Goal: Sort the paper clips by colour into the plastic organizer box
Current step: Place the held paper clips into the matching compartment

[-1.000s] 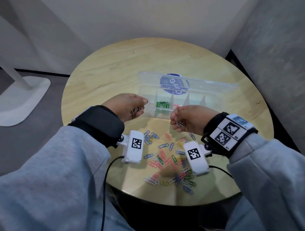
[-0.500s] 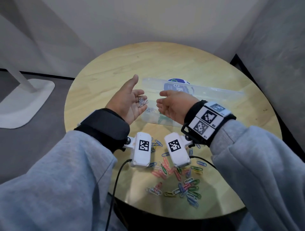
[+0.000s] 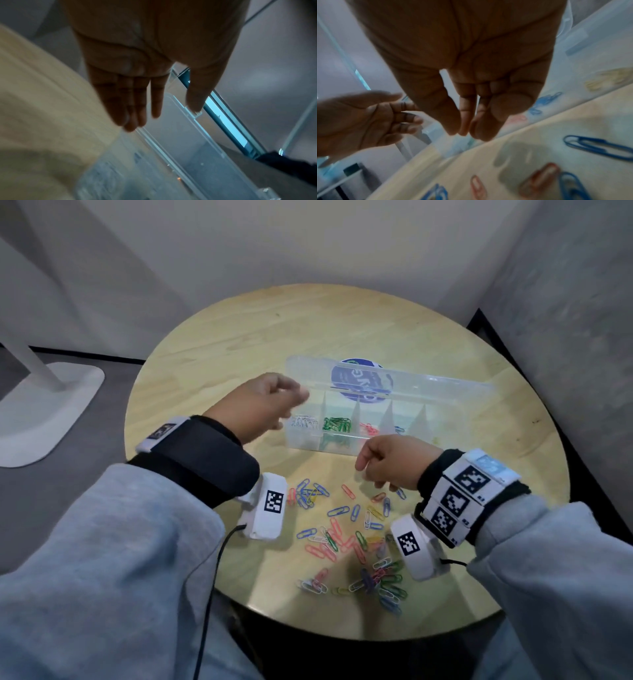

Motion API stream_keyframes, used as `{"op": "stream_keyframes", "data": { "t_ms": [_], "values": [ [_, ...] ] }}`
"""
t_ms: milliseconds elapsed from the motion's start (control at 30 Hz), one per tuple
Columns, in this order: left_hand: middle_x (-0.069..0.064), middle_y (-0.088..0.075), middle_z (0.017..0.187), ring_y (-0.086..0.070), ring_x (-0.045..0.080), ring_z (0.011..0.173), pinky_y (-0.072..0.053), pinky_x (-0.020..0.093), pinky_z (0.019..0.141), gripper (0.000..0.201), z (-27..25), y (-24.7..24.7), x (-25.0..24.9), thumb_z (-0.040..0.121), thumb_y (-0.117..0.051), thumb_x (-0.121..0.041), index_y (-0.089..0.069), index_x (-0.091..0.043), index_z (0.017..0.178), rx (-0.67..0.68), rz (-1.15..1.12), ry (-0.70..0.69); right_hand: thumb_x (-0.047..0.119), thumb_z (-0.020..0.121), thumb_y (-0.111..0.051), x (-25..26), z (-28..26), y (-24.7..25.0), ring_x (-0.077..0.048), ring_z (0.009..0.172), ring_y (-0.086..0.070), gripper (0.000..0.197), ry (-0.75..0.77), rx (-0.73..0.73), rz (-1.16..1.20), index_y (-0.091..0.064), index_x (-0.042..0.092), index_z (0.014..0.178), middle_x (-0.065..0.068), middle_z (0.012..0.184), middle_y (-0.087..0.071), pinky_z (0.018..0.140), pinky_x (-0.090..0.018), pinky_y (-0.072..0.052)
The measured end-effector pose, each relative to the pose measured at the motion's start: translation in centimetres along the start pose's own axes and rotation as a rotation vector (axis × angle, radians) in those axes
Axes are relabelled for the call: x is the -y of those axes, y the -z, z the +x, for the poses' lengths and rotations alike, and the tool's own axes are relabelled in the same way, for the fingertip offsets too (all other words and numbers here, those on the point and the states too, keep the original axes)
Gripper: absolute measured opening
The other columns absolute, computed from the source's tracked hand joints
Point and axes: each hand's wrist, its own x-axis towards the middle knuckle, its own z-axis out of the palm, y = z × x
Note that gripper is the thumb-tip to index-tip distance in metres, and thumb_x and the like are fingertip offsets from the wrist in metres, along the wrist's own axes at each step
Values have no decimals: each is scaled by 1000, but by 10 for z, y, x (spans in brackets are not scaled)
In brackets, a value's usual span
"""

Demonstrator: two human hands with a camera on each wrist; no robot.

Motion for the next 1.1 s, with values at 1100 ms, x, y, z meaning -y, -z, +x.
{"op": "stream_keyframes", "data": {
  "t_ms": [1100],
  "values": [
    [8,-72,96,-66,25,92,-48,28,73,35,-11,-40,51,72,-74,-30,-67,-8,99,211,1039,185,9,83,-60,-26,16,-9,-13,85,-47,42,238,119,-526,-55,28,120,6,94,-46,83,-28,-44]
  ]
}}
